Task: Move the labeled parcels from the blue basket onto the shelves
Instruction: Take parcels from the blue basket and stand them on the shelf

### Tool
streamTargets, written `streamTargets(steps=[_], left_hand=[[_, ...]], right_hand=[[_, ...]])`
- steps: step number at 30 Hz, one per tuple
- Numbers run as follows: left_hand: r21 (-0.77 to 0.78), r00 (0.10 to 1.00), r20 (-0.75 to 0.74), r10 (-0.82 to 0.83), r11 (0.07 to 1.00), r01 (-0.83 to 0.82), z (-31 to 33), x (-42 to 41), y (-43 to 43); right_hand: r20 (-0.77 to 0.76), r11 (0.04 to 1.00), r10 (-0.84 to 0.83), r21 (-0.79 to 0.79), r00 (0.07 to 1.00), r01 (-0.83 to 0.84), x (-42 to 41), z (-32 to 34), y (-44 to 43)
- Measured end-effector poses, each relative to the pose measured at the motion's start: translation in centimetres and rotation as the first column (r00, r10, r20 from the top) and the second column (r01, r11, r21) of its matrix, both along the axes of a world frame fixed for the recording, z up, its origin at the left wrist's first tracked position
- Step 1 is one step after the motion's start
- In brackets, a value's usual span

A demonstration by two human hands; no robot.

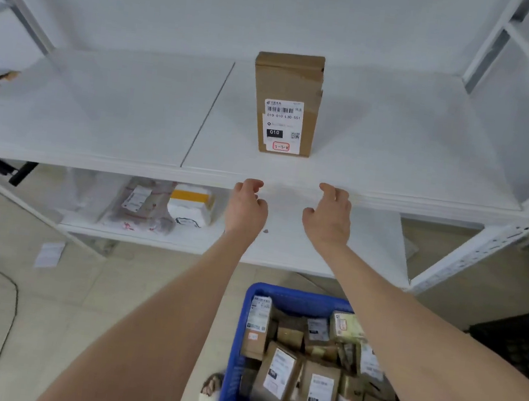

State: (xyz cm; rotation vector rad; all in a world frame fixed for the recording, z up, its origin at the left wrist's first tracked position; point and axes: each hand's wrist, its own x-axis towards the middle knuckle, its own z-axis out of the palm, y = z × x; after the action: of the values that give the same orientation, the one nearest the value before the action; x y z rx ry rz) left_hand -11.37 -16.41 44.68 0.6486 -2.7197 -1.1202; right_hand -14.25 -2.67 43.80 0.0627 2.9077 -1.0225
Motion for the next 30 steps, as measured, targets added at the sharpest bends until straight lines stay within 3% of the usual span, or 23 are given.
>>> streamTargets(steps=[9, 20, 30], left_hand=[[0.097, 0.989, 0.140, -0.041, 0.995, 0.028, -7.5, 7.5, 8.1], [0.193, 0.897, 0.436, -0.074, 0.981, -0.013, -23.4, 11.0, 9.7], [0.217, 0.760, 0.643, -0.089, 0.974, -0.069, -44.2, 15.3, 10.1]], right_hand=[[0.120, 0.991, 0.113, 0.061, 0.986, -0.121, 6.3, -6.3, 7.4], [0.323, 0.992, 0.043, 0.096, 0.946, -0.078, 9.9, -21.2, 9.8], [0.715, 0.956, 0.109, 0.114, 0.690, -0.270, 13.8, -43.3, 8.3]])
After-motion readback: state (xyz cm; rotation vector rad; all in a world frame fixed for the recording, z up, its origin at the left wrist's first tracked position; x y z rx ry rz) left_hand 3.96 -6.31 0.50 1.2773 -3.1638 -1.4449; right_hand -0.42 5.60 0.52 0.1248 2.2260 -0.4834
